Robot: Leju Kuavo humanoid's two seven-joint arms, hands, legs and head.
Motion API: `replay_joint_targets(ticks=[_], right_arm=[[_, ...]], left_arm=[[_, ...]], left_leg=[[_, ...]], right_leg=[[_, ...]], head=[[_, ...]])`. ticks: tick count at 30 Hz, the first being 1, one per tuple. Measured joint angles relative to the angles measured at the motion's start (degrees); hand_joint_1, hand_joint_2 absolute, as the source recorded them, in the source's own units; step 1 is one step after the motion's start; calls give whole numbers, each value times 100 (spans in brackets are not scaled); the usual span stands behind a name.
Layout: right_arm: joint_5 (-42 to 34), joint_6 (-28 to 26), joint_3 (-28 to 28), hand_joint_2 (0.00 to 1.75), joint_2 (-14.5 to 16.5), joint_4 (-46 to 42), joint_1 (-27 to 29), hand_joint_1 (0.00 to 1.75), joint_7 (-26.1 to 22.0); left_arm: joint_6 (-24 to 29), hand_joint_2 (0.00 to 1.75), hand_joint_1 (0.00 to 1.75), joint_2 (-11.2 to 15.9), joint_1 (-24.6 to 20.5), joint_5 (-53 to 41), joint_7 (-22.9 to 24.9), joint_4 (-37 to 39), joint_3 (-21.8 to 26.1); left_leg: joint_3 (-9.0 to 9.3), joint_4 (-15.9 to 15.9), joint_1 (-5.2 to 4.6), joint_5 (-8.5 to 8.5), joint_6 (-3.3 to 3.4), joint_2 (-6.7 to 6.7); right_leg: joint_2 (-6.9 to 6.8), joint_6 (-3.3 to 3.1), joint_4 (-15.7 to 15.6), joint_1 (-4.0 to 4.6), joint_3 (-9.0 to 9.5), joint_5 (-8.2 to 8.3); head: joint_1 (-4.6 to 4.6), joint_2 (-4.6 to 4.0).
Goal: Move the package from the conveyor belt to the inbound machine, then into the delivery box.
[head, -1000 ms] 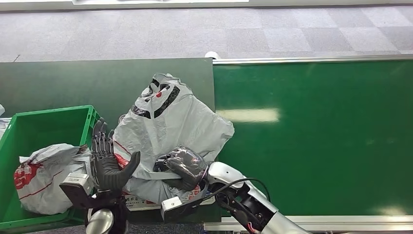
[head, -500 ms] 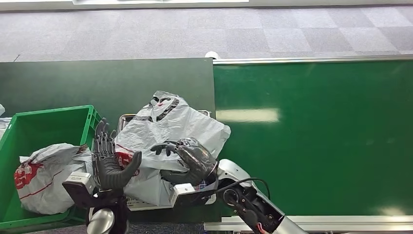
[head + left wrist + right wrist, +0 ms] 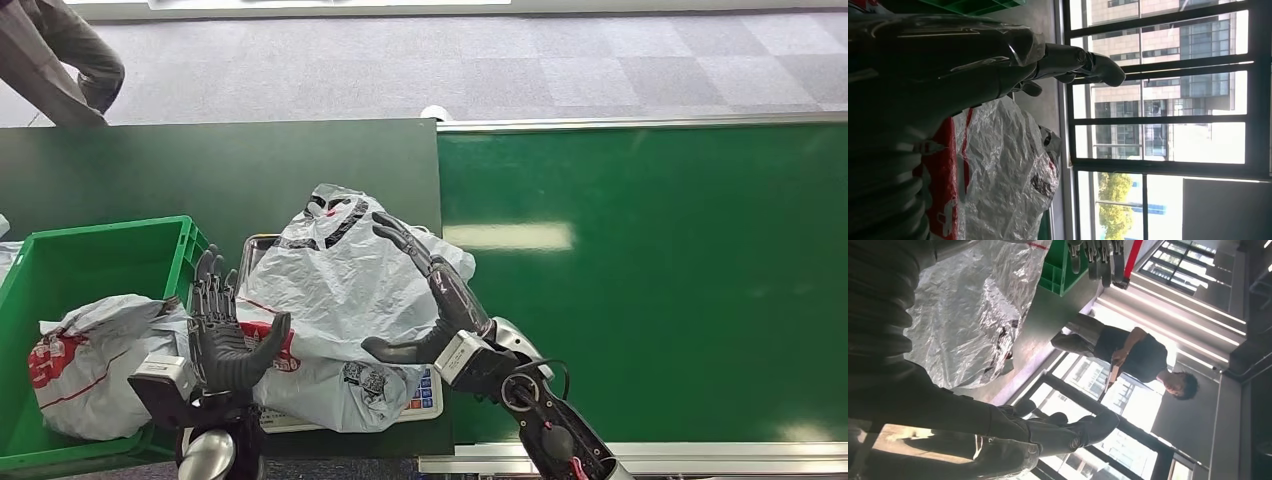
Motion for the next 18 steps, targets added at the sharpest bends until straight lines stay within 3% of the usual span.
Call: replay_joint_targets(ticks=[3, 8, 15, 18], right_arm=[[-122, -62, -181, 175, -23, -105, 153, 0, -147], [-869, 378, -672, 175, -58, -415, 628, 0, -315], [-1058, 486, -1635, 175, -83, -779, 1327, 0, -129], [-1500, 655, -2053, 175, -77, -817, 1540, 0, 84]], left_arm=[[3, 175, 0, -2, 36, 5, 0, -2, 3], [20, 175, 0, 0, 101, 15, 0, -27, 10], [-27, 175, 0, 1, 303, -14, 16, -198, 44], [-49, 175, 0, 1, 327, -55, 28, -232, 65]], left_leg=[[0, 0, 0, 0, 0, -3], [-1, 0, 0, -3, 0, -3], [-2, -1, 0, -4, 0, -3], [-1, 0, 0, -4, 0, -6]], right_leg=[[-1, 0, 0, 0, 0, 0], [-1, 0, -1, -1, 0, -1], [-1, 0, -1, -1, 0, -1], [-3, 0, -2, -1, 1, -1]], head=[[1, 0], [-1, 0], [0, 0], [0, 0]])
